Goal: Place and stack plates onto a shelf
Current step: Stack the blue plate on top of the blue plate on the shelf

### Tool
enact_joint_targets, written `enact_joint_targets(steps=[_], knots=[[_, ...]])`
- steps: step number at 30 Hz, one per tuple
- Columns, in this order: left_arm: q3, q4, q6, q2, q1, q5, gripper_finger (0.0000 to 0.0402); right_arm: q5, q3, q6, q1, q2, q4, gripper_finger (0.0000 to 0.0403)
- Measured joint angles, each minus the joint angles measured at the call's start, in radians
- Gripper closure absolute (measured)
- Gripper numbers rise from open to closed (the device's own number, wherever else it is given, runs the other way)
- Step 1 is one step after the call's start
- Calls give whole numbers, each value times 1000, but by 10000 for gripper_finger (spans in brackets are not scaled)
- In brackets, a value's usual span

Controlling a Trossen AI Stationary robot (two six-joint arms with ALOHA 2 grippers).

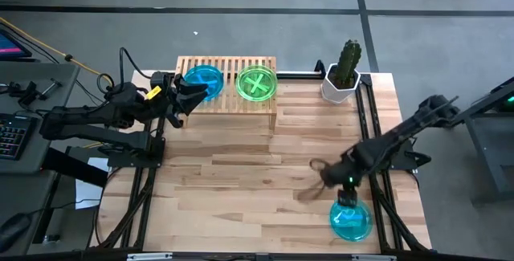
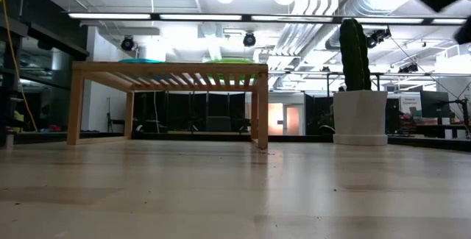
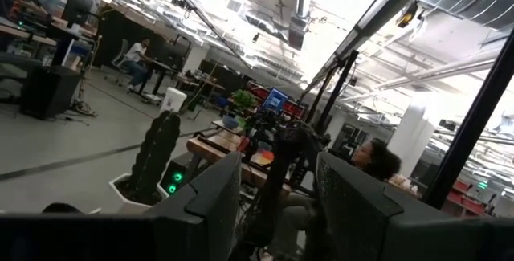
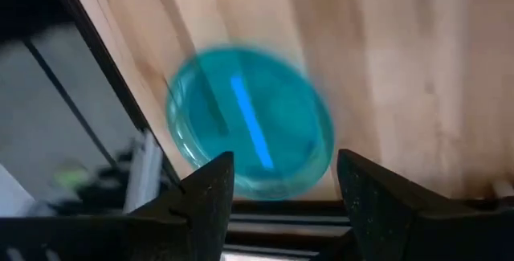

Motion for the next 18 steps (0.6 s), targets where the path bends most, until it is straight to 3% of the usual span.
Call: enact_joint_targets(steps=[7, 13, 18], knots=[[0, 0, 0, 0, 0, 0, 245, 2, -44, -67, 118, 118, 114, 199], [0, 0, -1, 0, 0, 0, 245, -61, -272, 62, 120, -3, 330, 199], [0, -1, -2, 0, 0, 0, 245, 60, -332, 43, 153, -60, 396, 199]])
